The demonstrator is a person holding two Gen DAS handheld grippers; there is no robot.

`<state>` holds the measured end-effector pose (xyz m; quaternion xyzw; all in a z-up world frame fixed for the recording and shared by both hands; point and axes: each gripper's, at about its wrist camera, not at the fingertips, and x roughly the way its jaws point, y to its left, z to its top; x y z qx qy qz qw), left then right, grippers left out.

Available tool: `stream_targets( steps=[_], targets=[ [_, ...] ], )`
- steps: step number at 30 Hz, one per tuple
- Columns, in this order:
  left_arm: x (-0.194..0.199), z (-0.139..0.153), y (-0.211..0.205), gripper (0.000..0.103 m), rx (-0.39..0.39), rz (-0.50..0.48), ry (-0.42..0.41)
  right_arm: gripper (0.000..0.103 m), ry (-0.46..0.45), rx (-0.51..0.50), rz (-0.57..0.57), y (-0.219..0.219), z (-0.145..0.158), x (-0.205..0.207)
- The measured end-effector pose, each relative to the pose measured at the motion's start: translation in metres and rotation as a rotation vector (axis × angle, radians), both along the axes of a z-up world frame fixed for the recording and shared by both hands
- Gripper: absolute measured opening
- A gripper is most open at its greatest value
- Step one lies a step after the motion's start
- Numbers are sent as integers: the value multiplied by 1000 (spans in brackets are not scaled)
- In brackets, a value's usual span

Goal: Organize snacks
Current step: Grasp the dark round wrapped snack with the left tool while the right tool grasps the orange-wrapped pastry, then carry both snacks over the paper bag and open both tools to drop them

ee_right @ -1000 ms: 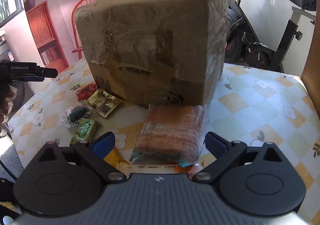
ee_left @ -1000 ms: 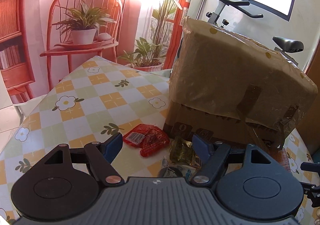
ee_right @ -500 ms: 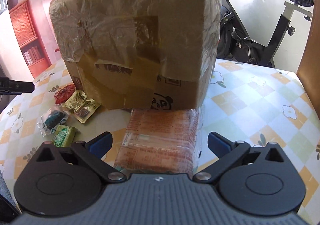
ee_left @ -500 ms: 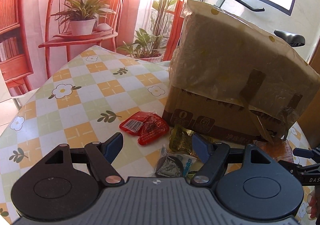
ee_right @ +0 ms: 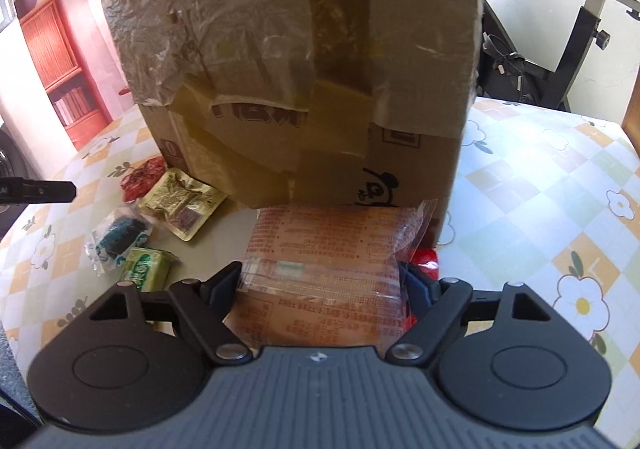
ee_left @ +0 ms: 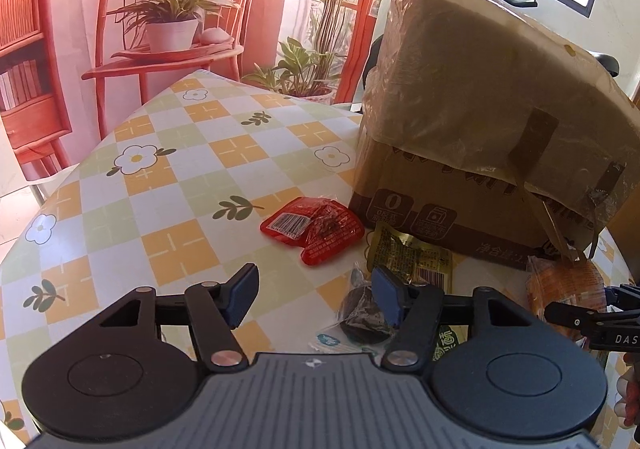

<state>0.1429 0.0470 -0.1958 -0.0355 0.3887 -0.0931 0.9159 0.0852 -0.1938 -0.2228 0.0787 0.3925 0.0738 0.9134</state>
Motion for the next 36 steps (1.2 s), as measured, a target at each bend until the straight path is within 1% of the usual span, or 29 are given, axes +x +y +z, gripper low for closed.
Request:
stream_targets(
  steps=[2, 5, 7, 9, 11, 14, 15, 17, 18, 19, 20, 23, 26, 28, 32, 36],
  targets=[
    [0, -6, 0, 64, -3, -19, 20, 83, -4, 7, 14, 4, 0, 0],
    [2, -11, -3, 65, -41, -62, 29, 83, -6, 23, 14, 9, -1, 1],
    [6, -14, -10, 68, -66, -113, 33, 83, -5, 32, 9, 10, -1, 1],
    [10, -18, -19, 69, -74, -160, 42, 83, -4, 33, 8, 10, -1, 0],
    [14, -25, -30, 70, -38, -197, 56, 83, -6, 39, 10, 11, 0, 0],
    [20, -38, -42, 70, 25, -208, 65, 83, -10, 51, 17, 11, 0, -1],
    [21, -44, -45, 70, 43, -203, 77, 83, -10, 55, 18, 12, 0, -1],
    [21, -49, -45, 70, 52, -189, 72, 83, -10, 62, 22, 13, 0, -1],
    [22, -49, -45, 64, 58, -180, 82, 83, -10, 64, 23, 13, 0, -1],
    [22, -49, -43, 49, 61, -175, 95, 83, -10, 66, 25, 14, 0, -1],
    [20, -47, -41, 48, 65, -167, 91, 83, -9, 69, 30, 14, 1, -1],
    [14, -42, -27, 46, 42, -155, 86, 83, -6, 73, 60, 16, 3, -2],
    [7, -31, -11, 46, 36, -113, 55, 83, -4, 81, 112, 23, 7, -1],
    [3, -19, 3, 46, 16, -78, 32, 83, -4, 86, 150, 30, 11, 0],
    [-5, 2, 26, 46, -11, 1, -11, 83, -22, 106, 251, 52, 27, 9],
    [-8, 22, 41, 46, -5, 49, -57, 83, -71, 132, 335, 74, 51, 18]
  ],
)
